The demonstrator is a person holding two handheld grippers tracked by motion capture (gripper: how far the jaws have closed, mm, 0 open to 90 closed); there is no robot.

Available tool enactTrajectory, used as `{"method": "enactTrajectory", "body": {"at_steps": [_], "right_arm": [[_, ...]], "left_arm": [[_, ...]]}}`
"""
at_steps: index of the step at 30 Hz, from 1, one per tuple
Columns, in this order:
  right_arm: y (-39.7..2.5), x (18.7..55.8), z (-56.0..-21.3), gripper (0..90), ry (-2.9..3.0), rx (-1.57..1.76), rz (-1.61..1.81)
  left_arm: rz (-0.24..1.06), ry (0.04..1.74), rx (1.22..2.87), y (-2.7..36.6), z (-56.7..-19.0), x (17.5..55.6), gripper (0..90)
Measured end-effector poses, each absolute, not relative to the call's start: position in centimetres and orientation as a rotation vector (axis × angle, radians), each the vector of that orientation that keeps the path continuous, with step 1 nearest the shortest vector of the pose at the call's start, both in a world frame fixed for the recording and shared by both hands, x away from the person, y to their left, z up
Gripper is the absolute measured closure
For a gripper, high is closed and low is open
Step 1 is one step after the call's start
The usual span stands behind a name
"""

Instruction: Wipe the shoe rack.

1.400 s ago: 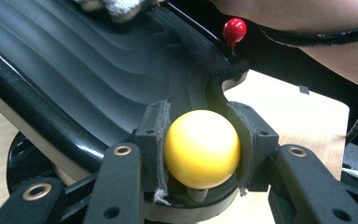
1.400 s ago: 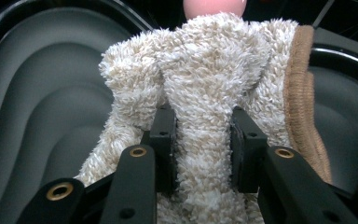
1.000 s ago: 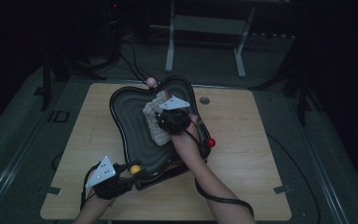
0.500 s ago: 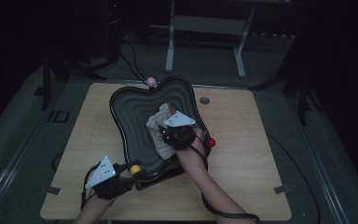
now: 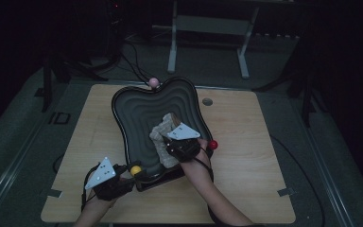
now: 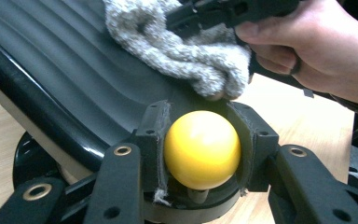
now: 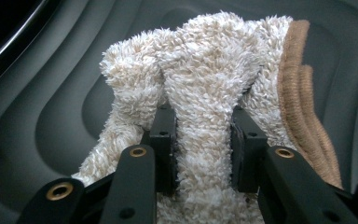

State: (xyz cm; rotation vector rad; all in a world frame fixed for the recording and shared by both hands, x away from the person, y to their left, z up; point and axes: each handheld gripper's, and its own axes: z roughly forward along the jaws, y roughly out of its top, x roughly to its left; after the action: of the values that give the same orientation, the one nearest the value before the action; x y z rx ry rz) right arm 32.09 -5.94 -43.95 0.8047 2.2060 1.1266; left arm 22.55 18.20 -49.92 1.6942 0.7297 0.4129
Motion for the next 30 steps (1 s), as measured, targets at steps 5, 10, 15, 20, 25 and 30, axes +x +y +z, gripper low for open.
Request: {"method": "enactTrajectory", "body": {"at_steps": [5,10,15,20,25,30], "right_arm": [[-5.9,31.3,-44.4,67.2,2.203,0.78,1.105],[-6.2,30.9,-44.7,67.2,2.212,0.79,1.11],[-6.4,30.0,-45.1,67.3,2.225,0.77,1.089],[-6.9,29.2,-45.6,67.3,2.237,0.768,1.096],[-6.8,29.4,-45.5,67.4,2.249,0.791,1.095],[-6.7,29.5,-45.5,67.4,2.246,0.803,1.101]], "left_arm": [[0.419,0.735,1.69,18.5,-49.9,22.8,59.5],[0.416,0.731,1.693,18.7,-49.9,23.0,59.5],[0.414,0.73,1.689,19.0,-50.0,23.2,59.5],[0.41,0.722,1.692,19.2,-50.0,23.6,59.4],[0.412,0.737,1.684,19.6,-49.9,24.0,59.4],[0.422,0.751,1.681,19.3,-49.9,23.8,56.1]]}}
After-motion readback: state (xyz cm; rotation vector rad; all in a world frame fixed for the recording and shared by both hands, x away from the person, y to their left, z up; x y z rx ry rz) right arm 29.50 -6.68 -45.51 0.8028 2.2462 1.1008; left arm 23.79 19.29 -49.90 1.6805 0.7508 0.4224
